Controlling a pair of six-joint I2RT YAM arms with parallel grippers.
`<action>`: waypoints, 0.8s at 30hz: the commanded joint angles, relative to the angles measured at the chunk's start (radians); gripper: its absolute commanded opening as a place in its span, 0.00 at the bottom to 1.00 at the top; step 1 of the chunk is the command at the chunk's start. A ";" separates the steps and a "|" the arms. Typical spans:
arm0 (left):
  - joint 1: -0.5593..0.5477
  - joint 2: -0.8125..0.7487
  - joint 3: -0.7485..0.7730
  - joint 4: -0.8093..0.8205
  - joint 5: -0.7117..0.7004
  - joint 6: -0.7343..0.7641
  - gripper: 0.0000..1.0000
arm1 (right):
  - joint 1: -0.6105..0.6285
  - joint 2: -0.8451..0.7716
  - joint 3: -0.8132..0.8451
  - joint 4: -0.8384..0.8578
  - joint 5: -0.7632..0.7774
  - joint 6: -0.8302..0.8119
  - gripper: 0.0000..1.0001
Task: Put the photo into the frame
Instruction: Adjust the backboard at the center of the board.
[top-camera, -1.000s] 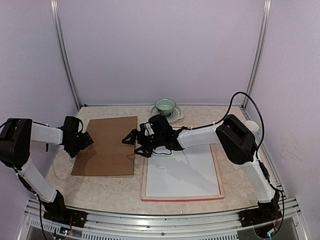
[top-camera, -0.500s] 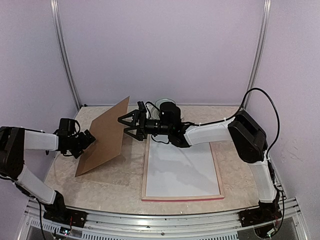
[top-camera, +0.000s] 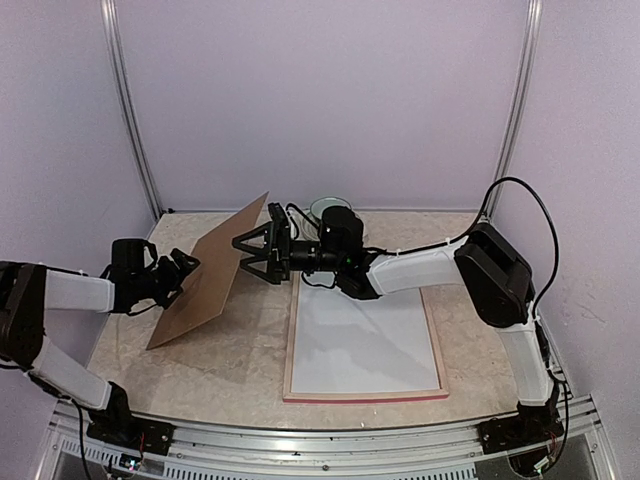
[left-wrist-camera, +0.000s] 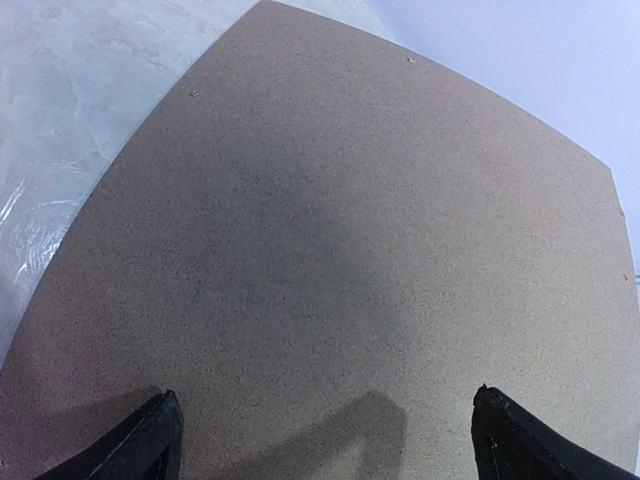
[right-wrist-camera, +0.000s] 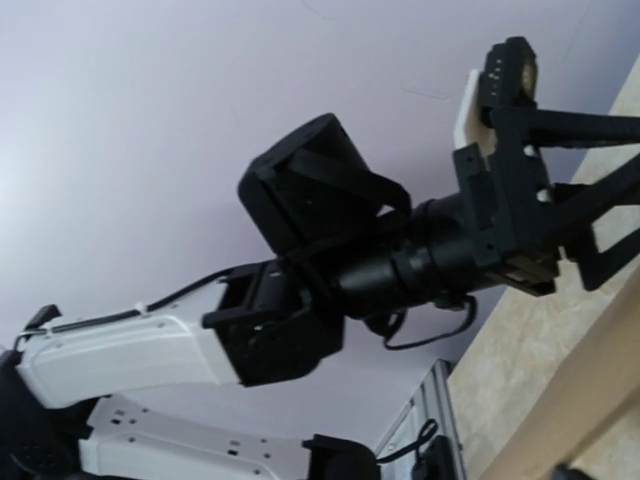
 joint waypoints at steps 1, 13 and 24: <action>-0.009 0.023 -0.044 0.050 0.096 -0.045 0.99 | 0.012 0.029 0.062 0.109 -0.033 0.043 0.99; 0.015 -0.035 -0.049 0.105 0.205 -0.126 0.99 | 0.017 0.156 0.318 0.065 -0.074 0.003 0.99; 0.016 -0.118 -0.035 0.112 0.253 -0.178 0.99 | 0.021 0.219 0.468 0.034 -0.070 -0.007 0.99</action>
